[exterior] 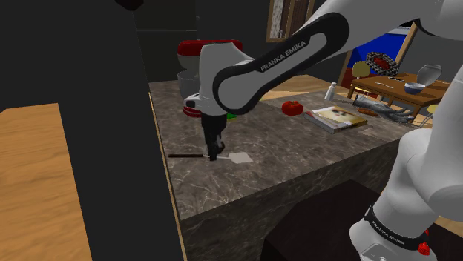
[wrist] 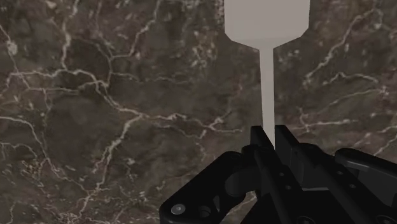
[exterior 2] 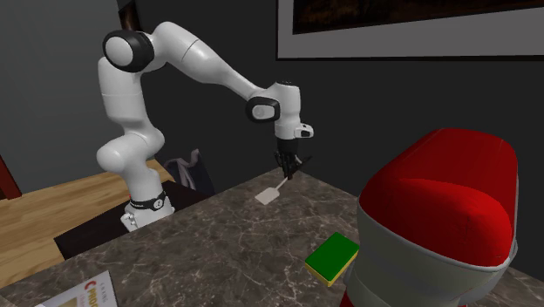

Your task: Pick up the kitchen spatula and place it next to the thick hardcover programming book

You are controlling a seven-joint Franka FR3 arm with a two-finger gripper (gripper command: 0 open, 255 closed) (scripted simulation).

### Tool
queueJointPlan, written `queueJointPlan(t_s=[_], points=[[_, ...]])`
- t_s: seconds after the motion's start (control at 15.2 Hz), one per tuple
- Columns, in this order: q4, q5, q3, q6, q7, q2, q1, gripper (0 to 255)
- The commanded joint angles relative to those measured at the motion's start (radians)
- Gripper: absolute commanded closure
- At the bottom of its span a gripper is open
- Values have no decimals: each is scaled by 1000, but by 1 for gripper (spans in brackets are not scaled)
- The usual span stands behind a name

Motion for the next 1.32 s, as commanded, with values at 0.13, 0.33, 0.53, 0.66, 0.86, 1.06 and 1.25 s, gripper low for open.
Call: queueJointPlan(t_s=[0.13,0.33,0.53,0.66,0.86,1.06,1.25], points=[[26,3,0,-52,0,-26,0,255],[47,4,0,-91,1,-43,-1,255],[71,5,-1,-130,1,-59,-1,255],[85,6,-1,-153,1,-68,-2,255],[-15,19,-28,-141,-59,-154,-26,255],[-105,26,-61,-137,-119,-237,-50,255],[-186,24,-99,-138,-180,-315,-74,255]])
